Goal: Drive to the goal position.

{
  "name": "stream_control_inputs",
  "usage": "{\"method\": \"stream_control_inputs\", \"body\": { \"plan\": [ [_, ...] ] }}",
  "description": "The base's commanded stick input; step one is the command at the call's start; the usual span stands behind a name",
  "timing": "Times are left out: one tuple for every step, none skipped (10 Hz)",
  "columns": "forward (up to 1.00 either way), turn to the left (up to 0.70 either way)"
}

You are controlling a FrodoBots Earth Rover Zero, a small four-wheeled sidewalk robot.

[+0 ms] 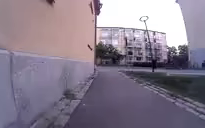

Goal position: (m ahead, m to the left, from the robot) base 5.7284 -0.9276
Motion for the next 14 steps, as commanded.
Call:
{"method": "stream_control_inputs", "body": {
  "plan": [
    [0.50, -0.01],
    [0.50, -0.01],
    [0.50, -0.01],
    [0.50, -0.01],
    [0.50, -0.01],
    [0.50, -0.01],
    [0.50, -0.01],
    [0.50, -0.01],
    [0.50, -0.01],
    [0.50, -0.01],
    [0.50, -0.01],
    [0.50, -0.01],
    [0.50, -0.01],
    [0.50, -0.01]
  ]
}}
